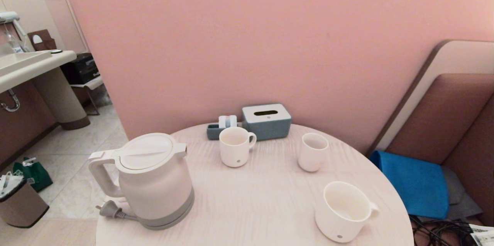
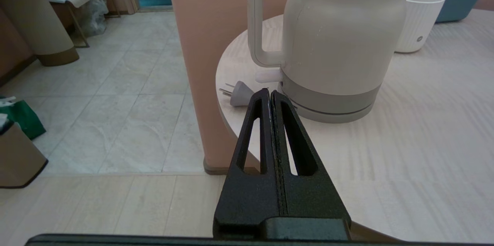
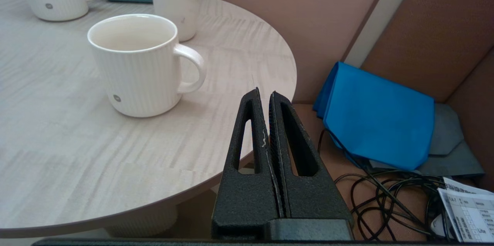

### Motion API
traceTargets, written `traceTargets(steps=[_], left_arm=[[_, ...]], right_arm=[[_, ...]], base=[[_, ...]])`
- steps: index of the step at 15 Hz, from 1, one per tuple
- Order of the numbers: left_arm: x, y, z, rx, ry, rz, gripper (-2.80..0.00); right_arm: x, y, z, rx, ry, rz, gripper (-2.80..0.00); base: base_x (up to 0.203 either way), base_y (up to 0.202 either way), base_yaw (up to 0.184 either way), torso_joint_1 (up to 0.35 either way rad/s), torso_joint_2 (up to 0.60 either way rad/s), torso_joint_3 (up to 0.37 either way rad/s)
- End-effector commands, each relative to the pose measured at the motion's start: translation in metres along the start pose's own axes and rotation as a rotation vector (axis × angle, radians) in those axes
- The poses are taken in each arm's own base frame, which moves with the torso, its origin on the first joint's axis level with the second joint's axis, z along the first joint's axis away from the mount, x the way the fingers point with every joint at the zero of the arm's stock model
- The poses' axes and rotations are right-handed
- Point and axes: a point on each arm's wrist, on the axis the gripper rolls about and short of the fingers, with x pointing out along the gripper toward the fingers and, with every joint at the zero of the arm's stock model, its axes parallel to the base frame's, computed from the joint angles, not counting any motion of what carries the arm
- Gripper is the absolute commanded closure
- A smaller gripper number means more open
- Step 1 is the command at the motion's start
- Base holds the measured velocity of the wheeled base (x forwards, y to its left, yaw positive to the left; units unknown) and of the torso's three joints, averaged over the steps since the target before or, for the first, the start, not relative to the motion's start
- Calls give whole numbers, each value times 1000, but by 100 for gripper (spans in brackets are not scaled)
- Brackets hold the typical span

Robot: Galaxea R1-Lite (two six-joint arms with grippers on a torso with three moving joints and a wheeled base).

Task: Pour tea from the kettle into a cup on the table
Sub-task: Pick up the kettle

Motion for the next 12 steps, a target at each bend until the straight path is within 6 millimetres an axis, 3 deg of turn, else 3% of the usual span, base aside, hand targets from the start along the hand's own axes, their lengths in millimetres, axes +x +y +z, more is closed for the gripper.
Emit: traceTargets(steps=[1, 7, 9, 10, 12], left_arm=[[0, 0, 0, 1, 0, 2, 0], [-1, 0, 2, 9, -4, -1, 0], [-7, 0, 35, 10, -54, -11, 0], [-10, -1, 66, 5, -79, -20, 0], [7, -1, 109, -4, 10, -41, 0]], right_arm=[[0, 0, 0, -1, -1, 0, 0], [0, 0, 0, 1, 0, 1, 0], [0, 0, 0, 2, 0, 1, 0], [0, 0, 0, 2, 0, 1, 0], [0, 0, 0, 2, 0, 1, 0]], base=[[0, 0, 0, 0, 0, 0], [0, 0, 0, 0, 0, 0], [0, 0, 0, 0, 0, 0], [0, 0, 0, 0, 0, 0], [0, 0, 0, 0, 0, 0]])
